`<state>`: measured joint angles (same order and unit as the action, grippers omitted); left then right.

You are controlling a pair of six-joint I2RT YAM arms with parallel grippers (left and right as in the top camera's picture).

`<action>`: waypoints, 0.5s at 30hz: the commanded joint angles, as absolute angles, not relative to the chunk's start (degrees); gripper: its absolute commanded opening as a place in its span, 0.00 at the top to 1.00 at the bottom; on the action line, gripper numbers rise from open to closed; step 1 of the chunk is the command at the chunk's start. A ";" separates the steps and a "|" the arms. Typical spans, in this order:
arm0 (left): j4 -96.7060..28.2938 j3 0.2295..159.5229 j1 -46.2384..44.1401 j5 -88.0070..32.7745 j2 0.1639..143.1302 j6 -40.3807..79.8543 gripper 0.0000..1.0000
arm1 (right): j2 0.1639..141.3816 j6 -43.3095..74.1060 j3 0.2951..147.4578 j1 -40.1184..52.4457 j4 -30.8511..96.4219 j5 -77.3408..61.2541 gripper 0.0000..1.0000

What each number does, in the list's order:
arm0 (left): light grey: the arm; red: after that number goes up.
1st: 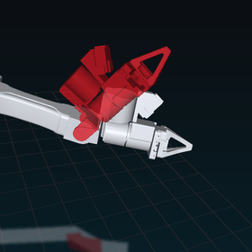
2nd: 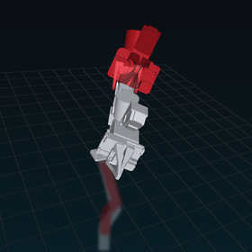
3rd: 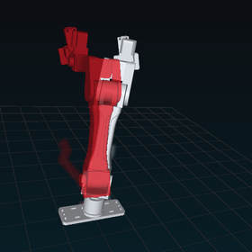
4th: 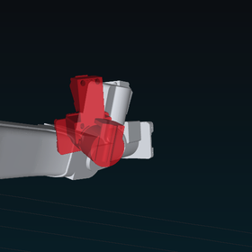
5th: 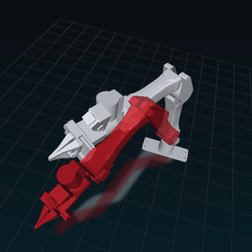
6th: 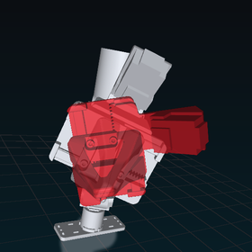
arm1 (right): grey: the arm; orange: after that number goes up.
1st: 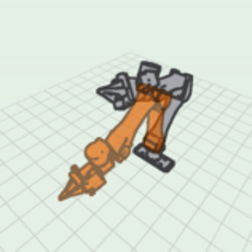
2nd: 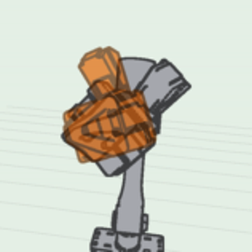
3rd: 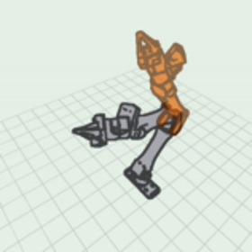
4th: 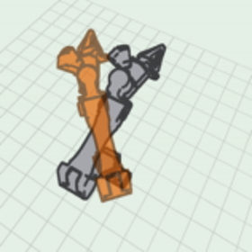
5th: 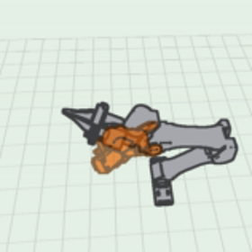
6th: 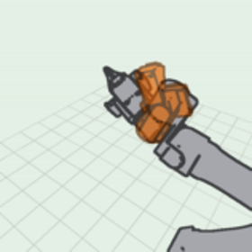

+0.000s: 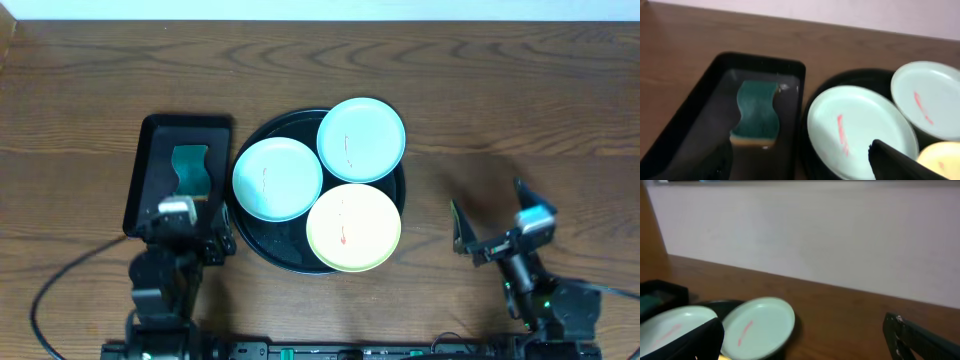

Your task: Clean dirty plates on tray and stack at the side

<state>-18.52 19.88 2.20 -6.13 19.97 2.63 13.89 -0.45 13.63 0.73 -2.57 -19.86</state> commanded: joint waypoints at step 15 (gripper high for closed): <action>-60.53 79.48 2.11 -11.51 69.47 1.17 0.13 | 58.24 0.36 58.04 1.17 27.86 -27.70 0.01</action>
<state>-53.63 68.66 2.17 -10.66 61.06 2.94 52.01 -0.12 49.78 0.73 21.82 -26.00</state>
